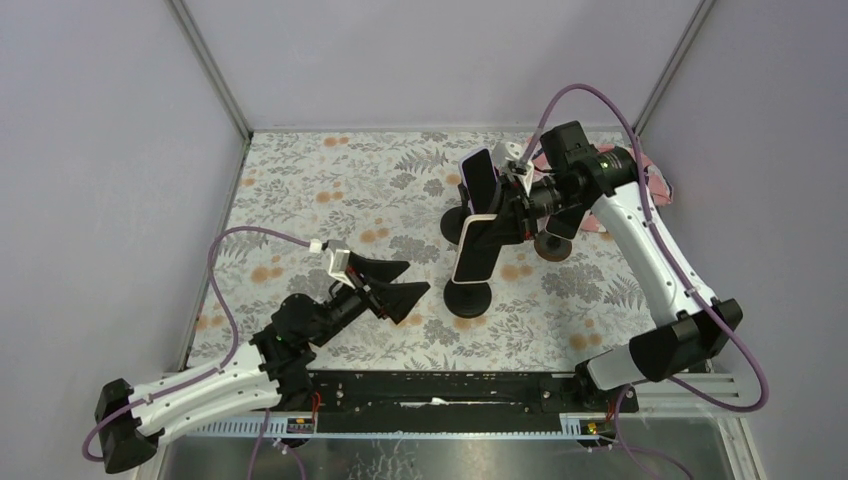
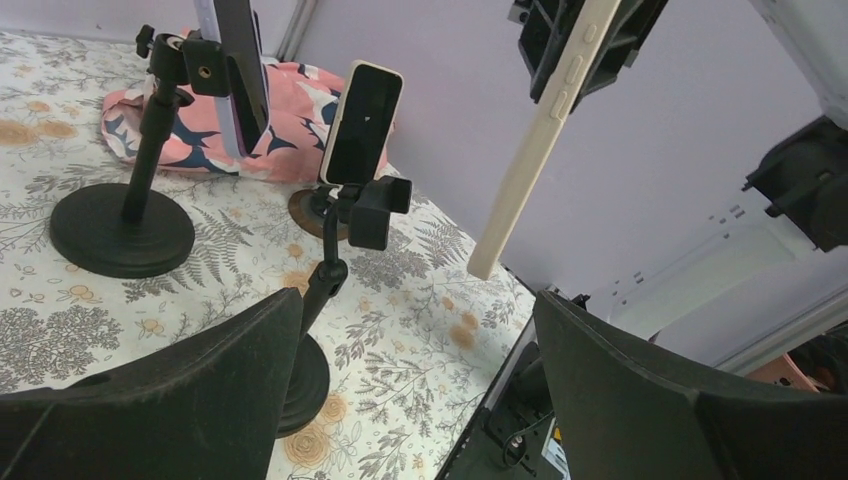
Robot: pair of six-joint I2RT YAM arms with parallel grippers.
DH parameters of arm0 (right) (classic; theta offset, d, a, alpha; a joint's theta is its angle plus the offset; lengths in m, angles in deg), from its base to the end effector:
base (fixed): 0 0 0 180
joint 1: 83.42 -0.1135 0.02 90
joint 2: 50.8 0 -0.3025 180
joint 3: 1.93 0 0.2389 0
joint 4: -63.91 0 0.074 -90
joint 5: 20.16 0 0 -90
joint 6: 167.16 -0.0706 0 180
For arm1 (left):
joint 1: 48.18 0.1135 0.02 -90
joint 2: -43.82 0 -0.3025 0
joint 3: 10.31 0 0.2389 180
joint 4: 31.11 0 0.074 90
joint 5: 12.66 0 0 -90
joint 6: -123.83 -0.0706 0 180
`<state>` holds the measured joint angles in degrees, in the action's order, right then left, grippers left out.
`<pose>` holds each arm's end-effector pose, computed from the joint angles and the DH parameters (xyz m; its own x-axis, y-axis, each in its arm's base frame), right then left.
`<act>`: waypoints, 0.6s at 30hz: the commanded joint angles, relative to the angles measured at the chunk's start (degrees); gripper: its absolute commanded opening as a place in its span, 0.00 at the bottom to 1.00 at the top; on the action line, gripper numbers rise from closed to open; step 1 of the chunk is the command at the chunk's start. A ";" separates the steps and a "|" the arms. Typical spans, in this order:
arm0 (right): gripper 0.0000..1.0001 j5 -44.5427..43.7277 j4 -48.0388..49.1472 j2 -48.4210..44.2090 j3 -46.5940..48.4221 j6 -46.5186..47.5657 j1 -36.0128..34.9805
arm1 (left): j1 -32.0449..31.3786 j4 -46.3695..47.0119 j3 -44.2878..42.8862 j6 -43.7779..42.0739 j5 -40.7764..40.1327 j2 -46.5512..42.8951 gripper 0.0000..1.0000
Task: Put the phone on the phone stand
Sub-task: Adjust the phone stand at the center of the board.
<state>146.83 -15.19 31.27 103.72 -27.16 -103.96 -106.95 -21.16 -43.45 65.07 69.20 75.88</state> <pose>0.2082 0.1515 0.4346 -0.0400 -0.1991 -0.9792 -0.9741 -0.2105 0.0826 0.0831 -0.1177 0.3061 -0.3168 -0.4677 -0.8252 0.7136 0.4556 -0.5322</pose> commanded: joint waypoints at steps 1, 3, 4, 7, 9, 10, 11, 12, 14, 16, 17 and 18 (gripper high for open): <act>0.00 0.01 -12.71 3.56 8.15 11.41 -0.99 | 0.22 7.03 2.94 -2.80 2.01 3.27 0.90; 0.00 -2.07 -13.01 3.30 9.26 11.05 -0.57 | 0.16 12.73 5.24 -4.52 1.60 7.19 0.87; 0.00 -2.53 -10.74 2.25 8.46 8.54 0.37 | -0.09 18.08 6.75 -6.54 0.93 9.70 0.86; 0.00 -2.45 -3.22 -2.15 4.74 0.41 4.29 | -1.75 32.64 10.79 -14.29 -1.97 18.34 0.86; 0.00 -2.54 1.39 -5.22 2.10 -3.77 6.33 | -2.53 40.36 12.16 -18.60 -3.57 25.55 0.86; 0.00 -2.41 3.63 -6.52 0.50 -5.69 7.15 | -2.81 45.45 12.07 -21.07 -4.24 29.25 0.87; 0.00 -2.15 5.83 -7.84 -1.77 -7.52 7.86 | -3.18 48.88 11.70 -23.62 -6.20 33.17 0.87; 0.00 -1.60 7.58 -8.83 -3.26 -8.95 8.59 | -3.58 52.06 11.11 -25.18 -7.49 36.79 0.87; 0.00 -0.24 10.84 -10.50 -5.47 -11.91 10.47 | -4.55 59.26 9.78 -28.17 -9.85 46.34 0.88; 0.00 1.13 12.94 -11.16 -6.70 -13.93 12.03 | -5.25 64.96 7.71 -29.63 -12.96 52.63 0.89; 0.00 1.55 13.64 -11.55 -6.99 -14.63 12.56 | -5.80 66.63 5.71 -30.03 -14.79 56.93 0.89; 0.00 1.83 14.12 -11.76 -7.22 -15.19 12.94 | -6.10 66.88 4.02 -30.06 -16.08 59.51 0.89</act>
<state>143.51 -8.68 21.08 97.39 -35.78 -93.09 -111.54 28.10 -34.25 41.86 61.46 125.71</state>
